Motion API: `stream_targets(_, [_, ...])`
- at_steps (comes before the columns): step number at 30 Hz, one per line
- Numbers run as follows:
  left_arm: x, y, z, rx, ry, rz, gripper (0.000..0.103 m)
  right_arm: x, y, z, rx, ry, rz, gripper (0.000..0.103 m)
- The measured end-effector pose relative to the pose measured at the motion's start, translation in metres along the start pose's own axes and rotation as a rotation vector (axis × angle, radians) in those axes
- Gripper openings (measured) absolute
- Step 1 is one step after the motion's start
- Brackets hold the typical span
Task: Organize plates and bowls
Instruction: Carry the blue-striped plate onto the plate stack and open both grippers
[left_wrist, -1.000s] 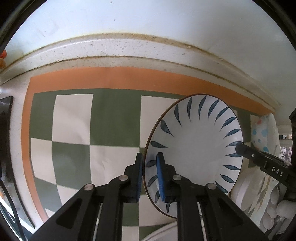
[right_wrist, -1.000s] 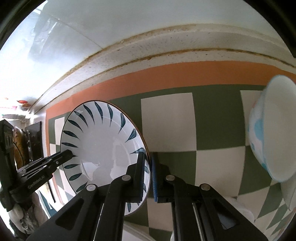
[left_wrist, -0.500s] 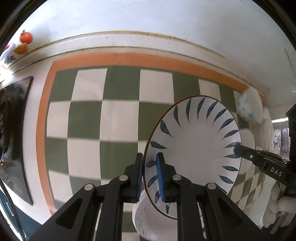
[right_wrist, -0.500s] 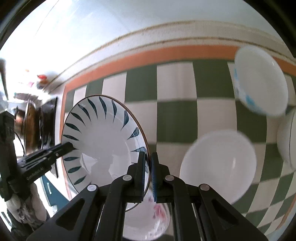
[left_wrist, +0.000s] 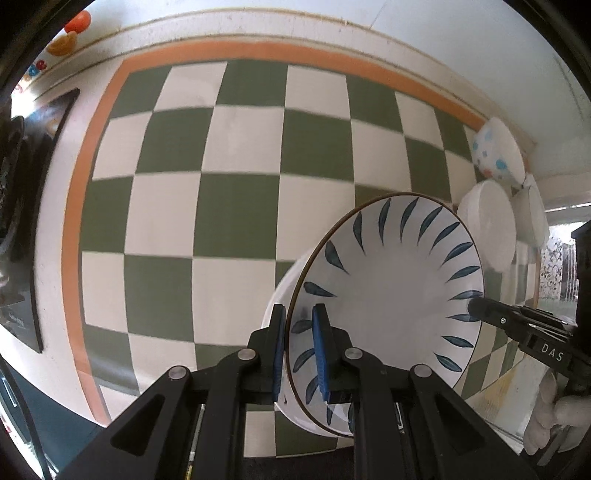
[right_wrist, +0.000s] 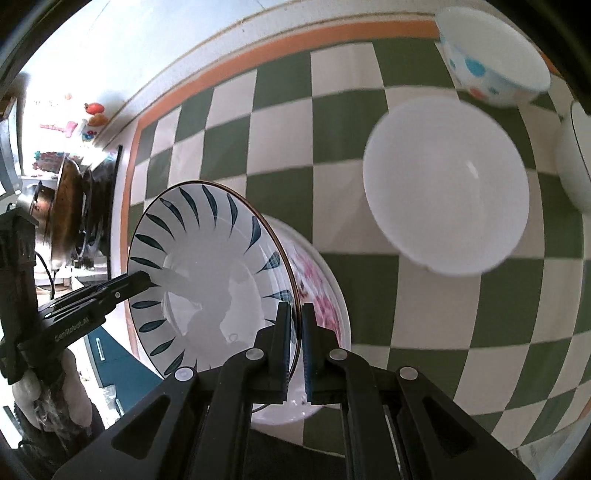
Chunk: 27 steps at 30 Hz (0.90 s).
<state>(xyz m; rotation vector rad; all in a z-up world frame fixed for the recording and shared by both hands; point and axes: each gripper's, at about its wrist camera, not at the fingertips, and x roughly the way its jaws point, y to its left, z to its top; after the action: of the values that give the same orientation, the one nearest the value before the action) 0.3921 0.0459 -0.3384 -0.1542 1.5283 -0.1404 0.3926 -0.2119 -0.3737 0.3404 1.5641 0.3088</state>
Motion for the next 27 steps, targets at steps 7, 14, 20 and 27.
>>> stream_targets(7, [0.023,-0.004,-0.010,0.020,0.030,0.025,0.012,0.021,-0.011,-0.016,0.010,0.035,-0.015,0.007])
stream_targets(14, [0.040,-0.006,-0.014,0.023,0.052,0.044,0.012,0.034,-0.008,-0.016,-0.001,0.049,-0.038,0.007])
stream_targets(20, [0.046,-0.014,-0.011,0.018,0.051,0.054,0.013,0.036,-0.012,-0.015,0.006,0.051,-0.023,0.007])
stream_targets(27, [0.046,-0.015,-0.016,0.003,0.032,0.069,0.014,0.036,-0.006,-0.017,-0.007,0.043,-0.046,0.007])
